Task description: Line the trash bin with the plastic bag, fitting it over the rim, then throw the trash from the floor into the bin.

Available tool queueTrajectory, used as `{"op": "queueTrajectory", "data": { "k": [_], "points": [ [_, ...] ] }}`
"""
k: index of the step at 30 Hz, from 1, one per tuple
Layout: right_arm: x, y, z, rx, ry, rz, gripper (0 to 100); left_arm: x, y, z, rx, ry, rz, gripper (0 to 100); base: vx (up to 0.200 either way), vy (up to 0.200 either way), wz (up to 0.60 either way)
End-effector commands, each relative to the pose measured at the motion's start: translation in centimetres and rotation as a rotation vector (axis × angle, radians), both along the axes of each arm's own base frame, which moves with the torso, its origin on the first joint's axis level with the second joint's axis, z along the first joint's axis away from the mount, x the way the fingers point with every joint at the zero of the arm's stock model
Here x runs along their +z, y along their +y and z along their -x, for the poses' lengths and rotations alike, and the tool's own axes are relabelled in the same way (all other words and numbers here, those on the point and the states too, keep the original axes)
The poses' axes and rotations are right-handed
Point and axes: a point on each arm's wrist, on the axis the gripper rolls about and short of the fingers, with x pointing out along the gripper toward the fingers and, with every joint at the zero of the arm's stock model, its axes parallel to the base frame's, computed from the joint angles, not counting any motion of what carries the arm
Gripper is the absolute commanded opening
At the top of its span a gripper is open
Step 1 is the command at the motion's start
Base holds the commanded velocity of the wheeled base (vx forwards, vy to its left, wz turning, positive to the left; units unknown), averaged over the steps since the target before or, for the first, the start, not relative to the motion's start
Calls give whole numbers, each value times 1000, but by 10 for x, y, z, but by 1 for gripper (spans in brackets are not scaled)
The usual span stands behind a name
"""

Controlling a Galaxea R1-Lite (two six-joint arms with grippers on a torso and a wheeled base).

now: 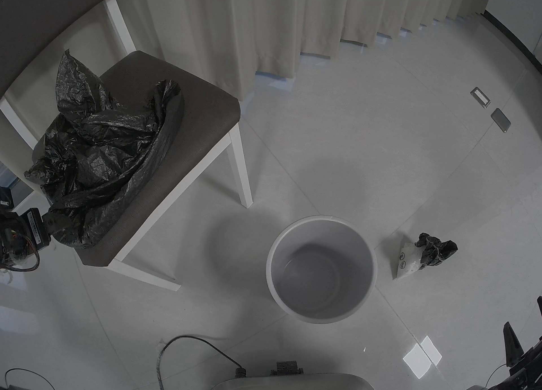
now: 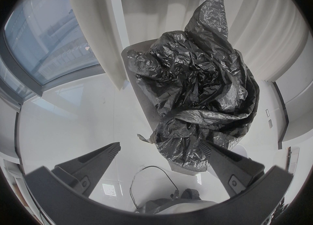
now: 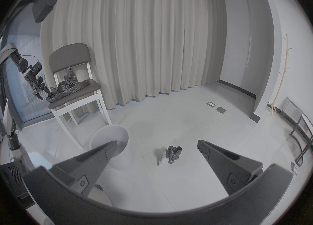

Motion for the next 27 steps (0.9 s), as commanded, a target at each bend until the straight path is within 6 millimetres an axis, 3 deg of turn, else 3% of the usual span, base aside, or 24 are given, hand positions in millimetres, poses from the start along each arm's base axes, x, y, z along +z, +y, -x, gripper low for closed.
{"op": "queueTrajectory", "data": {
  "k": [1, 26, 27],
  "points": [
    [-5, 0, -1, 0, 9, 3, 100, -3, 0, 1, 1, 9, 14, 100, 0, 0, 0],
    [-5, 0, -1, 0, 8, 9, 100, -22, 7, -19, -18, 10, 59, 100, 0, 0, 0],
    [-5, 0, -1, 0, 8, 9, 100, -23, 7, -19, -22, 4, 58, 0, 0, 0, 0]
  ]
}}
